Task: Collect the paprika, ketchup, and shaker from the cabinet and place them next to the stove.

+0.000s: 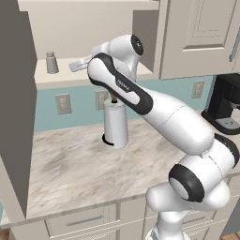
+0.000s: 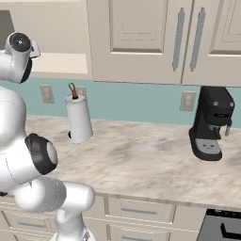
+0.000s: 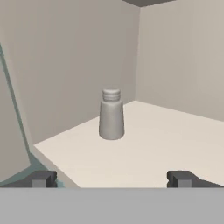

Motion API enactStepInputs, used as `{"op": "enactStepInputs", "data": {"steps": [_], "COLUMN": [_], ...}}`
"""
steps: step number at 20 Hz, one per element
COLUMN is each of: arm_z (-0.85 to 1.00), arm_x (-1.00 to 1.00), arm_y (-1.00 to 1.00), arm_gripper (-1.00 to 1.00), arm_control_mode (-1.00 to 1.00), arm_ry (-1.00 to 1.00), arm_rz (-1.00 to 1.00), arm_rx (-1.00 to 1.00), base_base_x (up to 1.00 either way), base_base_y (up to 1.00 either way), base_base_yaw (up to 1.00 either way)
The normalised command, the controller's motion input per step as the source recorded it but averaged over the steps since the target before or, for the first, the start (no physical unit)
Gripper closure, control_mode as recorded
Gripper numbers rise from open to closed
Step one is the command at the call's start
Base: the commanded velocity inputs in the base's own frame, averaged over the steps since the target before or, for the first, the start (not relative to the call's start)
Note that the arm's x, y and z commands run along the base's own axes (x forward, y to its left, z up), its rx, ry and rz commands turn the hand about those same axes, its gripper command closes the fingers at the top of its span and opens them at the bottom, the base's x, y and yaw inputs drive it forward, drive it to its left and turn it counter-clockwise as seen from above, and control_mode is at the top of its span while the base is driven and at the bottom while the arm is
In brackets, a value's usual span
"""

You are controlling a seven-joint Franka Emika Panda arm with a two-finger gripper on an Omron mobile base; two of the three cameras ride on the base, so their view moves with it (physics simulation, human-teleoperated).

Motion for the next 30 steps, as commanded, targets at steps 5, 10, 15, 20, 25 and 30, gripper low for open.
{"op": "enactStepInputs", "data": {"steps": [5, 10, 15, 20, 25, 30], "arm_z": [0.0, 0.0, 0.0, 0.0, 0.0, 0.0], "arm_x": [0.33, 0.13, 0.13, 0.24, 0.25, 0.19], "arm_y": [0.46, 0.16, 0.08, 0.12, 0.2, 0.28], "arm_gripper": [-1.0, -1.0, -1.0, -1.0, -1.0, -1.0], "arm_control_mode": [-1.0, -1.0, -1.0, -1.0, -1.0, -1.0], "arm_ry": [0.04, 0.02, 0.04, 0.06, 0.08, 0.09], "arm_rz": [0.0, 0.0, 0.0, 0.0, 0.0, 0.0], "arm_rx": [0.0, 0.0, -0.01, -0.03, -0.04, -0.04], "base_base_x": [0.0, 0.0, 0.0, 0.0, 0.0, 0.0], "base_base_y": [0.0, 0.0, 0.0, 0.0, 0.0, 0.0], "base_base_yaw": [0.0, 0.0, 0.0, 0.0, 0.0, 0.0]}}
